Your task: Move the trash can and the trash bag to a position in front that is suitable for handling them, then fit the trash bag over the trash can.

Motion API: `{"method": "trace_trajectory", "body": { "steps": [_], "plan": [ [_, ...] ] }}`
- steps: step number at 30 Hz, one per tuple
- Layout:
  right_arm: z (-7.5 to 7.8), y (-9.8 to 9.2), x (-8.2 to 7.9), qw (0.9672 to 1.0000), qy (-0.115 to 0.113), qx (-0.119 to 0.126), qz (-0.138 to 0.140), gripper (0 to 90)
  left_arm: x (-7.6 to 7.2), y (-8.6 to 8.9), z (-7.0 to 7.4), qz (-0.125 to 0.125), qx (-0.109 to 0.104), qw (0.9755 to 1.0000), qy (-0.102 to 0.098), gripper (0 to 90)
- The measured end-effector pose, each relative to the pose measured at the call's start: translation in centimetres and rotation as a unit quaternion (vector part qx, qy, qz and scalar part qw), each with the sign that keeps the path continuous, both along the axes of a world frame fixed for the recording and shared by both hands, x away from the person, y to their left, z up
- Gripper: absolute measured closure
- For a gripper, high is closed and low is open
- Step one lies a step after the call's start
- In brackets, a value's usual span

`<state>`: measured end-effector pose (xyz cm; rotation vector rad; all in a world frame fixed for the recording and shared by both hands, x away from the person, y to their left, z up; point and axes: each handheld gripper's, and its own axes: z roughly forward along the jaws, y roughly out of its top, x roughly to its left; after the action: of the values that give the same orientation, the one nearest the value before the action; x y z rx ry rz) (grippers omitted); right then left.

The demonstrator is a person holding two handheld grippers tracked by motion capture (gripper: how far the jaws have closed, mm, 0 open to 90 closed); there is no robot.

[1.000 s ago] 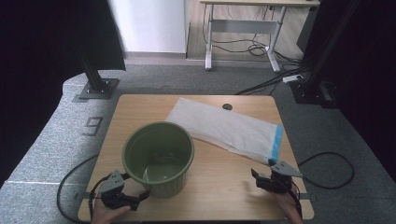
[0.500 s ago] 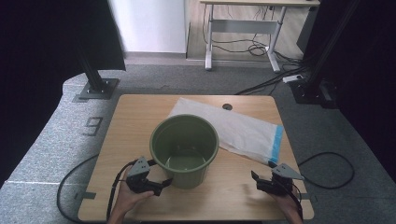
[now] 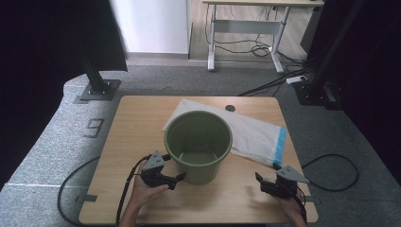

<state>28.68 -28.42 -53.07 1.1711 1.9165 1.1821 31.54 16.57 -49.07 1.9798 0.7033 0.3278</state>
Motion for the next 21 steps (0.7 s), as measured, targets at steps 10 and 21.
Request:
{"method": "trace_trajectory", "body": {
  "steps": [10,21],
  "plan": [
    [0.0,0.0,-0.3,1.0,0.0,-0.002,0.001,16.3,-1.7,2.6,0.3,0.054,0.032,0.9979,-0.01,6.7],
    [0.7,1.2,0.8,0.9998,-0.01,-0.014,-0.008,16.4,-2.6,5.6,-0.7,0.106,0.066,0.9921,0.007,6.7]
  ]
}}
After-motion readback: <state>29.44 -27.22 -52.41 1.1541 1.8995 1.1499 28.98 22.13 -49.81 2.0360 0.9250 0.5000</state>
